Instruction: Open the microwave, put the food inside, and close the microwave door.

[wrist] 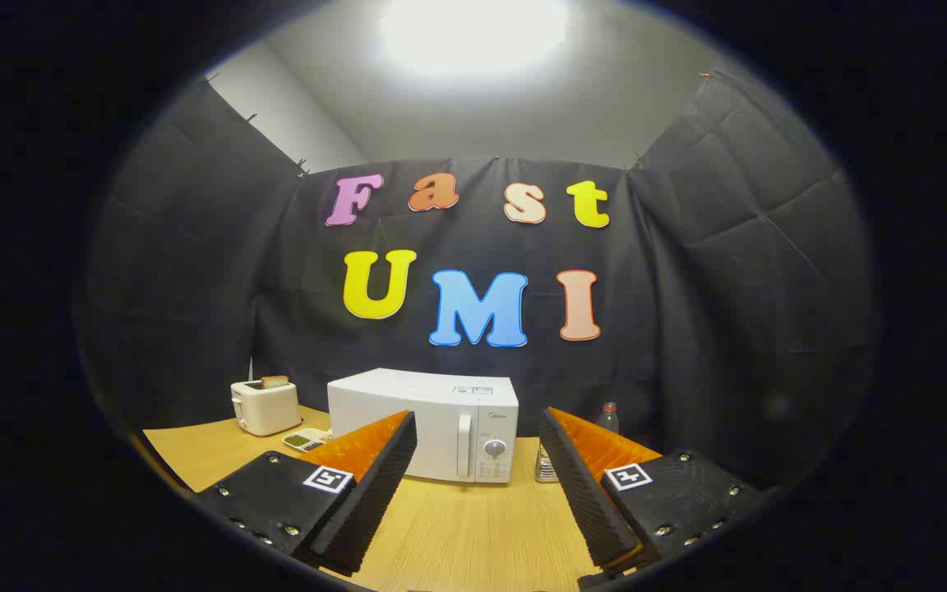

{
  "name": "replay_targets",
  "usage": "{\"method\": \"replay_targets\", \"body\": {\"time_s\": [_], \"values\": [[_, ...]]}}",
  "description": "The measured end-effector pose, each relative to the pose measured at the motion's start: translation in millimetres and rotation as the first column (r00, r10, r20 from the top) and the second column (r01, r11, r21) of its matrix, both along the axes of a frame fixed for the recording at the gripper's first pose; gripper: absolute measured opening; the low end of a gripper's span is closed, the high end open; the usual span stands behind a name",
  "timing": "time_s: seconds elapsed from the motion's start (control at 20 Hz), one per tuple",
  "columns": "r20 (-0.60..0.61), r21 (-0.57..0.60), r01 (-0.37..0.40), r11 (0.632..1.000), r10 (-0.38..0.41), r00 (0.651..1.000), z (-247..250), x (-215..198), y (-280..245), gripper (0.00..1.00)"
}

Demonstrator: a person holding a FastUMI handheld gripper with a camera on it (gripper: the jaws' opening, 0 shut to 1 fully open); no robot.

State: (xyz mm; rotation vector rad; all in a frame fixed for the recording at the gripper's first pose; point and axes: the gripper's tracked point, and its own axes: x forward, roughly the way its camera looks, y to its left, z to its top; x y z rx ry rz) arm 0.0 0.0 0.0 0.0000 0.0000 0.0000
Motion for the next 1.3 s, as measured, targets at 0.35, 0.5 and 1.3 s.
{"method": "replay_targets", "body": {"time_s": [0.35,0.5,1.3], "values": [[0.000,0.008,-0.004,1.000,0.004,1.000,0,0,0,0.96],[-0.002,0.010,-0.009,1.000,0.009,1.000,-1,1,2,0.96],[0.009,-0.008,-0.032,0.999,0.032,0.999,-5,18,17,0.96]]}}
